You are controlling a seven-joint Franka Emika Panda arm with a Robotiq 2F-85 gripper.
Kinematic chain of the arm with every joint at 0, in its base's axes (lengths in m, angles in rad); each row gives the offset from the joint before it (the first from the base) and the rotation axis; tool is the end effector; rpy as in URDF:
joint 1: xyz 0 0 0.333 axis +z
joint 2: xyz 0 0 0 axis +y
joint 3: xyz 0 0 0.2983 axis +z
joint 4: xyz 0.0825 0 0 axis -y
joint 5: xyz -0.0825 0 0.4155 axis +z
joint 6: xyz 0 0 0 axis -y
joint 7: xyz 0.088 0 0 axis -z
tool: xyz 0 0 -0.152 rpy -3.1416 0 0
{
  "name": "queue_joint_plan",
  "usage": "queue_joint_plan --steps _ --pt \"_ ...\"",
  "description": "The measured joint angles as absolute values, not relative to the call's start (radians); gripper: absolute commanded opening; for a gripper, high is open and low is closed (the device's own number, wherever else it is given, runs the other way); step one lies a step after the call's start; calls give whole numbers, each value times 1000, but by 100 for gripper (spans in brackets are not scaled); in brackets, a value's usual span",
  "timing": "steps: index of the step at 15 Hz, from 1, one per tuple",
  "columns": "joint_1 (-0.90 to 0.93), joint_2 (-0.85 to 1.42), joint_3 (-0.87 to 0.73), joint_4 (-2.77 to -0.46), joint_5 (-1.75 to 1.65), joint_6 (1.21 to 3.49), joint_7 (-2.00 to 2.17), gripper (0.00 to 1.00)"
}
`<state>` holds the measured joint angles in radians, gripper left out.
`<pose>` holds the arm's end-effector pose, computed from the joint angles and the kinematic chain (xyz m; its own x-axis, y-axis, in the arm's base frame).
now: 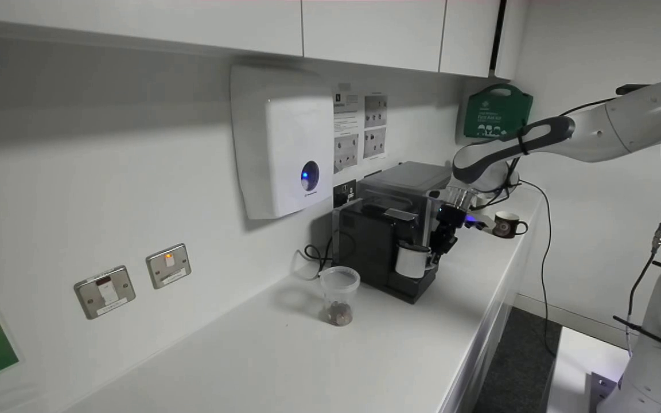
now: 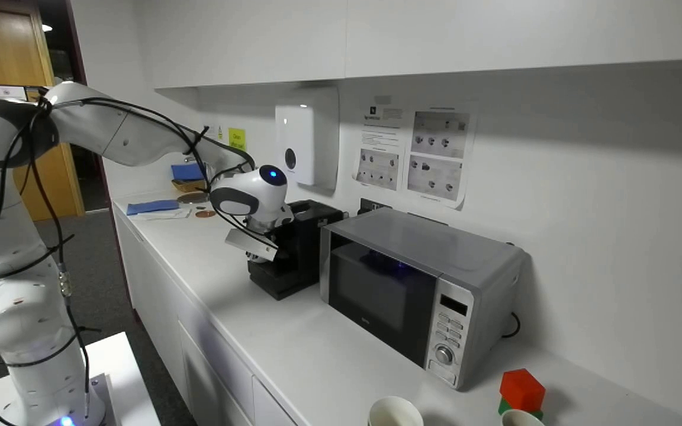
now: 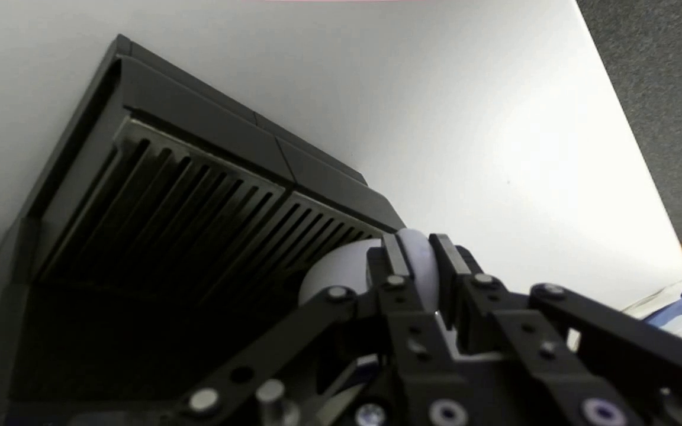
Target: Take the mug from the coffee maker and put it on the counter, and pour the content from the transparent cup into the mug
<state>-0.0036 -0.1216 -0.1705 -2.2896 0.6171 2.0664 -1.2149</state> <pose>0.5188 -0.0365 0.3277 0.7393 0.5414 0.4005 0.6687 -0.6601 -0.3422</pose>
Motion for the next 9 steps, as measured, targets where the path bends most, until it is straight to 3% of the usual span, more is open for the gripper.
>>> queue_joint_plan --steps 9 --pt "-2 -186 -142 -2297 530 2066 -1157 4"
